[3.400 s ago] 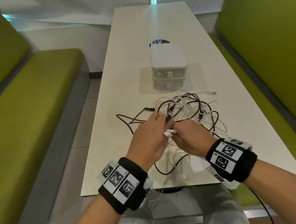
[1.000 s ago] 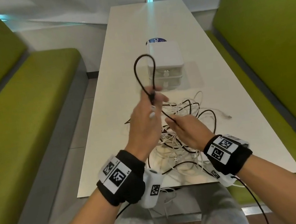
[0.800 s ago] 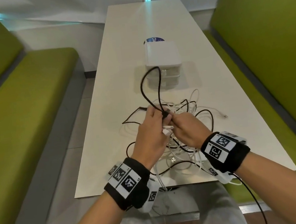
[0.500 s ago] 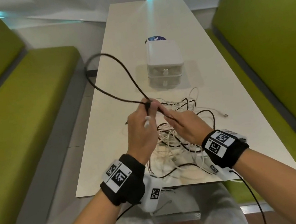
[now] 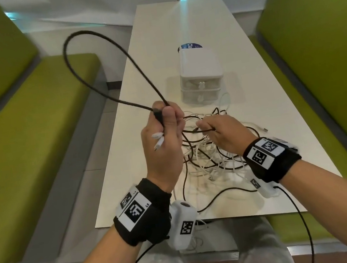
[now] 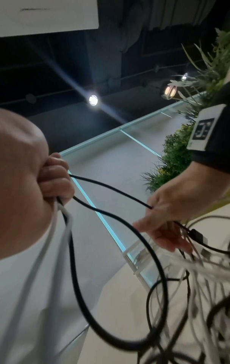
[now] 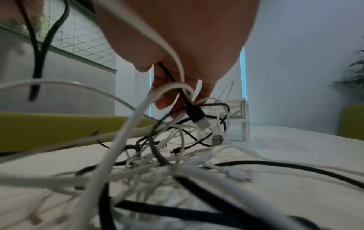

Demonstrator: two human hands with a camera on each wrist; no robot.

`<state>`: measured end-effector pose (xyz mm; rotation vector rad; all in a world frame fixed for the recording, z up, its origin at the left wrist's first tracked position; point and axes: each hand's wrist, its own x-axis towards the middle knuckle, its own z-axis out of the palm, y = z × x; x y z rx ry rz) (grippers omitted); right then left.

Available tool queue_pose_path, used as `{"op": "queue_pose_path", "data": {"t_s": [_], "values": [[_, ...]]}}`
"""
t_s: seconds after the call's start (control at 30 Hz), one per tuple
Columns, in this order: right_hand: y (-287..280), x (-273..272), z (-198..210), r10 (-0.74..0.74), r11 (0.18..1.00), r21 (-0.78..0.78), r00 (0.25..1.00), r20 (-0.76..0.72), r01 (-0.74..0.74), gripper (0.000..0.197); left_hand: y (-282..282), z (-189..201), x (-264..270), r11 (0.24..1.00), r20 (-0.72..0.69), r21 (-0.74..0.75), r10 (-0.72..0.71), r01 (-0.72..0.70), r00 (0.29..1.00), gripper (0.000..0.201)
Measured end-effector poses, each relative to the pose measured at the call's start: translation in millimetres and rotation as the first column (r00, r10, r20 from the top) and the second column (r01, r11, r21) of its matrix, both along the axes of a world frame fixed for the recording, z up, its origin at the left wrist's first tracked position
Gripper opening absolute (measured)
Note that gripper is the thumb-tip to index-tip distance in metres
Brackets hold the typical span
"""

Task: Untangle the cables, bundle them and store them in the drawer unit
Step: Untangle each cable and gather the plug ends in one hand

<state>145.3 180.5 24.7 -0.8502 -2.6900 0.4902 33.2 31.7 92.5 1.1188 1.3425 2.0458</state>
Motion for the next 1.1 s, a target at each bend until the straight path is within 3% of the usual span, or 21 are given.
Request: {"op": "queue_pose_path", "data": {"t_s": [0.1, 0.2, 0.33, 0.43, 0.53, 0.6, 0.7, 0.87, 0.97, 1.1], "values": [[5, 10, -4, 0.025, 0.999, -0.032, 1.000, 0.015, -0.025, 0.040, -6, 19, -1, 0.993, 0.057, 0.113, 0.030, -0.036, 0.998, 0.025], [5, 15, -2, 0.062, 0.997, -0.034, 0.998, 0.010, -0.062, 0.053, -9, 29, -2, 0.987, 0.033, 0.148, 0.057, -0.061, 0.998, 0.025], [-6, 13, 15, 0.084, 0.995, -0.050, 0.996, -0.018, -0.084, 0.051, -9, 24, -2, 0.995, 0.015, 0.080, 0.057, -0.058, 0.998, 0.027], [-21, 11, 26, 0.123, 0.990, -0.081, 0.991, 0.062, -0.117, 0.046, -13, 21, -1, 0.998, -0.011, 0.028, 0.062, -0.062, 0.998, 0.029], [-36, 12, 33, 0.125, 0.973, -0.206, 0.987, 0.104, -0.101, 0.042, -16, 22, -1, 0.997, -0.025, 0.006, 0.082, -0.082, 0.996, 0.029], [-45, 14, 39, 0.102, 0.929, -0.365, 0.992, 0.075, -0.068, 0.034, -18, 24, -2, 0.995, -0.031, 0.006, 0.101, -0.101, 0.994, 0.028], [-57, 18, 48, 0.128, 0.794, -0.604, 0.990, 0.055, -0.069, 0.029, -21, 25, -5, 0.993, -0.045, 0.010, 0.117, -0.117, 0.992, 0.028], [-68, 27, 47, 0.254, 0.651, -0.756, 0.959, 0.124, -0.074, 0.026, -27, 21, -1, 0.997, -0.087, -0.025, 0.075, -0.078, 0.993, 0.028], [-72, 29, 40, 0.173, 0.738, -0.672, 0.980, 0.099, -0.062, 0.026, -32, 18, 3, 0.997, -0.100, -0.035, 0.061, -0.064, 0.993, 0.028], [-70, 29, 33, -0.087, 0.938, -0.344, 0.986, -0.143, 0.033, 0.036, -35, 20, 4, 0.998, -0.097, -0.027, 0.054, -0.057, 0.994, 0.029]]}}
